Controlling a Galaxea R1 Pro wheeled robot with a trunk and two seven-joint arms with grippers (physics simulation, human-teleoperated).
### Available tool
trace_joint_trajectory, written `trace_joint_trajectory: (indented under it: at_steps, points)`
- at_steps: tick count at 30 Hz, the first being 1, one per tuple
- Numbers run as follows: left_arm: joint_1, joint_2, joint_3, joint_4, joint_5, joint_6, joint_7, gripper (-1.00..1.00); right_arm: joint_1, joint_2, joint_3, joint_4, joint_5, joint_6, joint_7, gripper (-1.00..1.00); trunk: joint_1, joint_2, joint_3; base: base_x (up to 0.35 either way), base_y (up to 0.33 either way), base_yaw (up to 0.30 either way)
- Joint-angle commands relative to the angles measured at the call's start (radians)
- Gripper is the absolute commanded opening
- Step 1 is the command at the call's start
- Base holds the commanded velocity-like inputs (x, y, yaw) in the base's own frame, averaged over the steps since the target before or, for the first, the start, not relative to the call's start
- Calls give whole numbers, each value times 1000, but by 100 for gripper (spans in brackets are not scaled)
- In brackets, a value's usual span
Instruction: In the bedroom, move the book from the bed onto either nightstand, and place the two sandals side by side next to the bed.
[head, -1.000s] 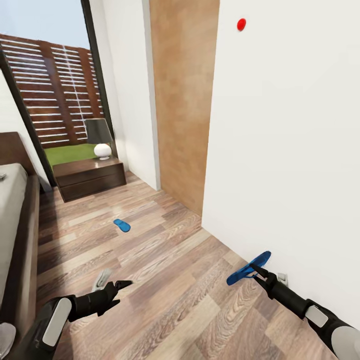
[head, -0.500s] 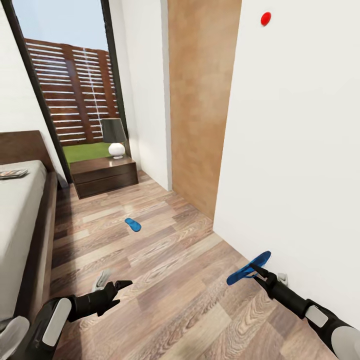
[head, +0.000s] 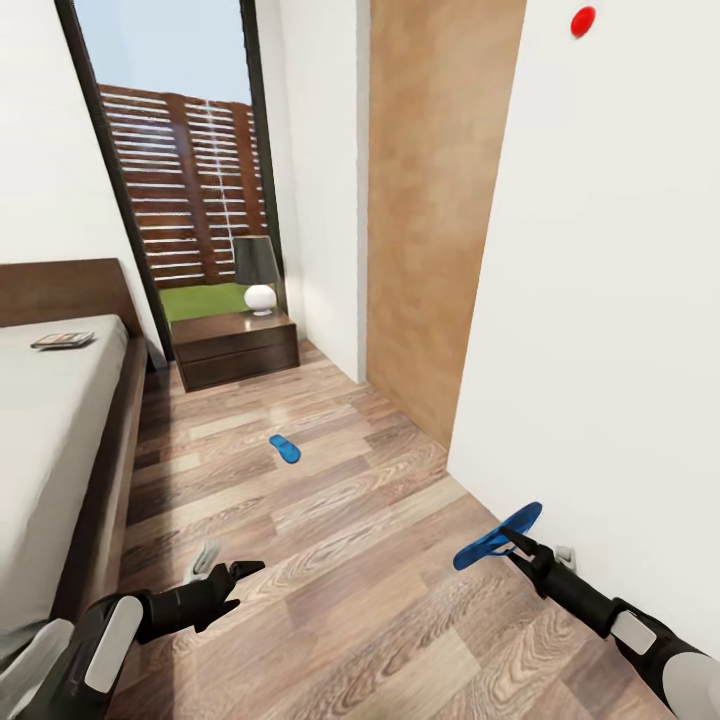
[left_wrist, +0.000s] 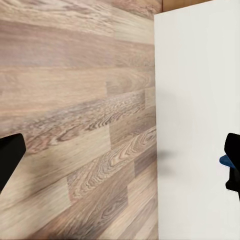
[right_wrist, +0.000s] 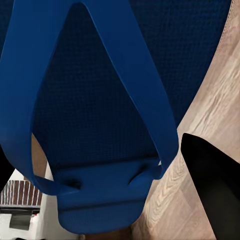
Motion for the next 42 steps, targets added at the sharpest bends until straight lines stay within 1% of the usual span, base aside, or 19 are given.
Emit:
trace_joint_trajectory:
  at_steps: [1,42]
  points:
    - [-1,0,2,0,-7,5,-8,100,0,0,-8,0,2,11,2,-100,0,0,-1,88,-75,175]
    - [-1,-2,2,0,-7,5,-7,100,0,0,-8,0,2,11,2,-100,0,0,-1,95,-89,176]
